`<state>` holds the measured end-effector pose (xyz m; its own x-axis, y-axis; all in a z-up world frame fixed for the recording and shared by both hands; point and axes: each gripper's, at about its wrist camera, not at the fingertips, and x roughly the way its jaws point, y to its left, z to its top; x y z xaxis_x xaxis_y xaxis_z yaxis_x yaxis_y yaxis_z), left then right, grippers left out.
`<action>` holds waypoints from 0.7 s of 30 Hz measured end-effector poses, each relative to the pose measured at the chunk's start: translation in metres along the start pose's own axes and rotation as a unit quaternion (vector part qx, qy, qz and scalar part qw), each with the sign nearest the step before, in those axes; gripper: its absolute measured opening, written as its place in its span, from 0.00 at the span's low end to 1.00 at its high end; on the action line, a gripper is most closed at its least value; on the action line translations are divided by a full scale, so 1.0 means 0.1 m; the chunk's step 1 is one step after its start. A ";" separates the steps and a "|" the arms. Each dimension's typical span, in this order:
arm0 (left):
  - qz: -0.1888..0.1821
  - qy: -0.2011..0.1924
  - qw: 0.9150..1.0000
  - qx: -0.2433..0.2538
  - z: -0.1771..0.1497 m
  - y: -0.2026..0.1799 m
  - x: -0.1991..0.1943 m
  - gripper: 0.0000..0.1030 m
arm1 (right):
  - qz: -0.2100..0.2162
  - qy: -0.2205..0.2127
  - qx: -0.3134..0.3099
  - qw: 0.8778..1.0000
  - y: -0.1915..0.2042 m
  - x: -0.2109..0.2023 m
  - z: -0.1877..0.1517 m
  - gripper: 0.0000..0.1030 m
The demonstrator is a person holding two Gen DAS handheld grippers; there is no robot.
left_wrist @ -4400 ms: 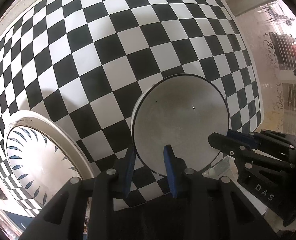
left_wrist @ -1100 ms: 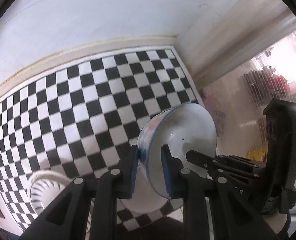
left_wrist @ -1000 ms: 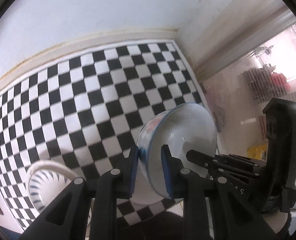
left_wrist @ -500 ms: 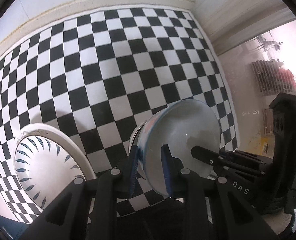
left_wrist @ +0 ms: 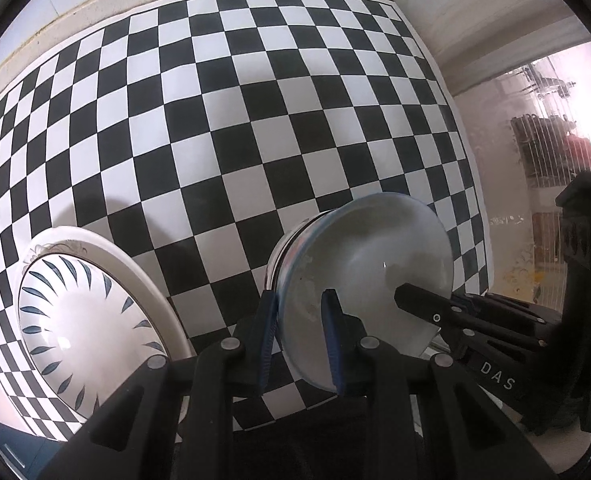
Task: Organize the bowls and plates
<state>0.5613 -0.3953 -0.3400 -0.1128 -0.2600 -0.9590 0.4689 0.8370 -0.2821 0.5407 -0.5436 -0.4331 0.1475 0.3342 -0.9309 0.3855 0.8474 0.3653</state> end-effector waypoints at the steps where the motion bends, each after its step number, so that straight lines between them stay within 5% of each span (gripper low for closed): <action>1: 0.000 0.001 1.000 -0.002 0.00 0.01 0.02 0.20 | 0.000 0.001 -0.001 1.000 0.00 0.00 0.00 0.12; 21: 0.003 0.006 1.000 -0.009 -0.07 0.02 0.00 0.20 | -0.034 0.009 -0.020 0.999 0.15 0.04 0.03 0.12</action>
<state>0.5564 -0.3904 -0.3410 -0.1208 -0.2491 -0.9609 0.4532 0.8474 -0.2767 0.5497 -0.5301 -0.4315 0.1061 0.2815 -0.9537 0.3579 0.8840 0.3008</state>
